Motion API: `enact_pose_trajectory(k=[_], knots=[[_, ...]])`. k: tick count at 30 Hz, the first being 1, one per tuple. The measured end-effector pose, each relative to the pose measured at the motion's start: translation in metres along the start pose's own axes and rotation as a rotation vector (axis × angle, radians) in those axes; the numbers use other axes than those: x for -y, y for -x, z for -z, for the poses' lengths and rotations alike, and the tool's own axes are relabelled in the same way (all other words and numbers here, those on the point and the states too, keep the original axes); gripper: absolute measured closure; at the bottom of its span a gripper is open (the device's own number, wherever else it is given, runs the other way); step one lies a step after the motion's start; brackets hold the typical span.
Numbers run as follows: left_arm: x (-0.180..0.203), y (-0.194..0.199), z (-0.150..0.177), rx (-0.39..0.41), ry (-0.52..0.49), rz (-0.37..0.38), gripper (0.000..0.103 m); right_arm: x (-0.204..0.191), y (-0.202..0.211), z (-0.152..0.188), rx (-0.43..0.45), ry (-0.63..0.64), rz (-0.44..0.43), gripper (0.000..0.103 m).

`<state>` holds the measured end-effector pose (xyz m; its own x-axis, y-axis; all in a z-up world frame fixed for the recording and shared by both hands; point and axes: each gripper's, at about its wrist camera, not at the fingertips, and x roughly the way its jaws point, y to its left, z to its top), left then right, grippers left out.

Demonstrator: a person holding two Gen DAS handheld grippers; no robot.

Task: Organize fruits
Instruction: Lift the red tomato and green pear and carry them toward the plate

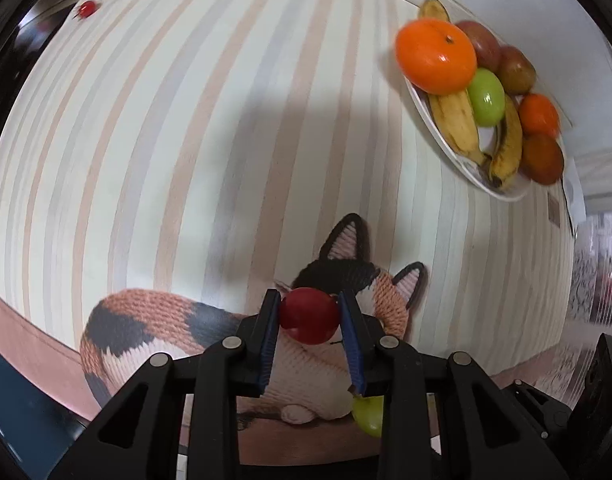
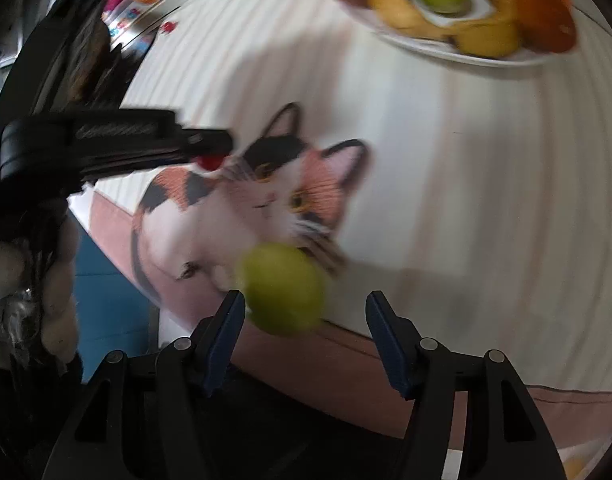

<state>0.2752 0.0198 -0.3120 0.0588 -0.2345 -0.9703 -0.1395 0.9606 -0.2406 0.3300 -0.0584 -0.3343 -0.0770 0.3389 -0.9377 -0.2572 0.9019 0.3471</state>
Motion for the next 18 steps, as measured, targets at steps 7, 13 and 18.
enact_pose_trajectory(k=[7, 13, 18], knots=[[-0.013, 0.003, -0.003, -0.005, -0.031, -0.003, 0.076, -0.024, -0.028, -0.009, -0.079, 0.050, 0.016, 0.033], [-0.027, 0.002, 0.002, -0.017, -0.019, 0.019, 0.076, -0.027, -0.036, 0.004, -0.151, 0.077, 0.051, 0.033], [-0.034, 0.003, 0.003, -0.021, -0.015, 0.033, 0.076, -0.027, -0.038, 0.017, -0.243, 0.101, 0.076, 0.033]])
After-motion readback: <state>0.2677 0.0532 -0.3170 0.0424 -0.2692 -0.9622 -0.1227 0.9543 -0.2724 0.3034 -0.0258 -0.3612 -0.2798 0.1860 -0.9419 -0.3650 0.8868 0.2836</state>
